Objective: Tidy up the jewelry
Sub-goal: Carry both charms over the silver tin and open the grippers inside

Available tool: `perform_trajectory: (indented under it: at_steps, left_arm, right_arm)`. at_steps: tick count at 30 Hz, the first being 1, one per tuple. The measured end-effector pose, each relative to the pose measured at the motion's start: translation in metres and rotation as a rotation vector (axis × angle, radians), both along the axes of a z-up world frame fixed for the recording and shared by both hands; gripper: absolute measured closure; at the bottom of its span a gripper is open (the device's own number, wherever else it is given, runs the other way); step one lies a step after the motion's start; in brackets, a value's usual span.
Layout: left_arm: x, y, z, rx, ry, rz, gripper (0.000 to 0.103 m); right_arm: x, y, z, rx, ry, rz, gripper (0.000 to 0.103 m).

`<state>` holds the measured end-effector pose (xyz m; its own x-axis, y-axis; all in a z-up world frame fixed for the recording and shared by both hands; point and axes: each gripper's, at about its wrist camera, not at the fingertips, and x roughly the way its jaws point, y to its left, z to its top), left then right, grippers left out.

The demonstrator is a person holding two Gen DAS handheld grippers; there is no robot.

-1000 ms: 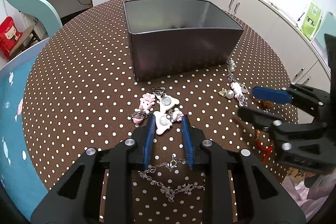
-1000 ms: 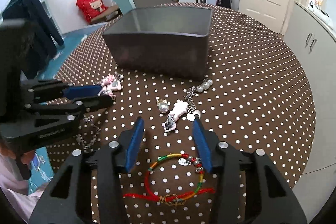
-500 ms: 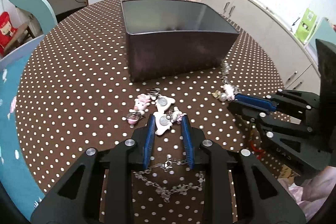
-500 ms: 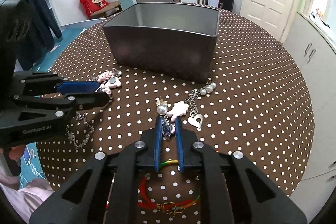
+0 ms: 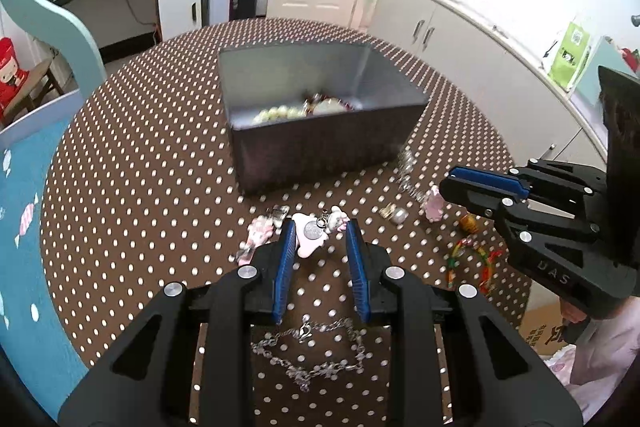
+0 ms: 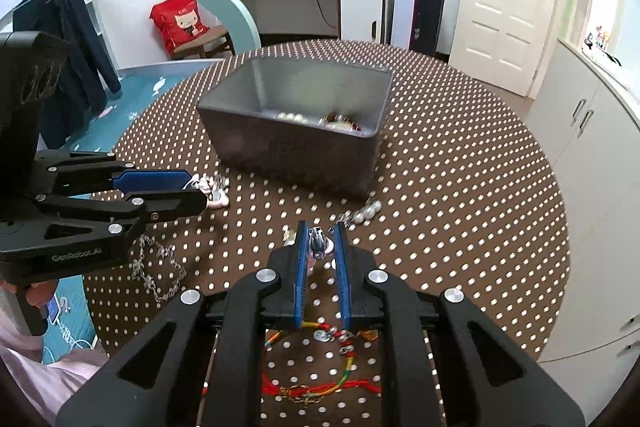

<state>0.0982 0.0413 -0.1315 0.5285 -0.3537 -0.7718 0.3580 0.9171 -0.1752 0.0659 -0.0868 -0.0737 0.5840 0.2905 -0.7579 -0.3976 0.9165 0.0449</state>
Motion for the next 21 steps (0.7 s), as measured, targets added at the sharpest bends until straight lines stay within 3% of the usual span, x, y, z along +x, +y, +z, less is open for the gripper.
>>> perform_trajectory:
  at_steps: [10, 21]
  left_arm:
    - [0.017, -0.014, 0.033, -0.017, -0.063, 0.006, 0.077]
    - [0.049, -0.019, 0.065, -0.025, -0.13, 0.009, 0.077]
  right_arm:
    - [0.023, -0.008, 0.033, 0.005, -0.094, -0.026, 0.091]
    - [0.059, 0.009, 0.066, 0.027, -0.191, 0.03, 0.091]
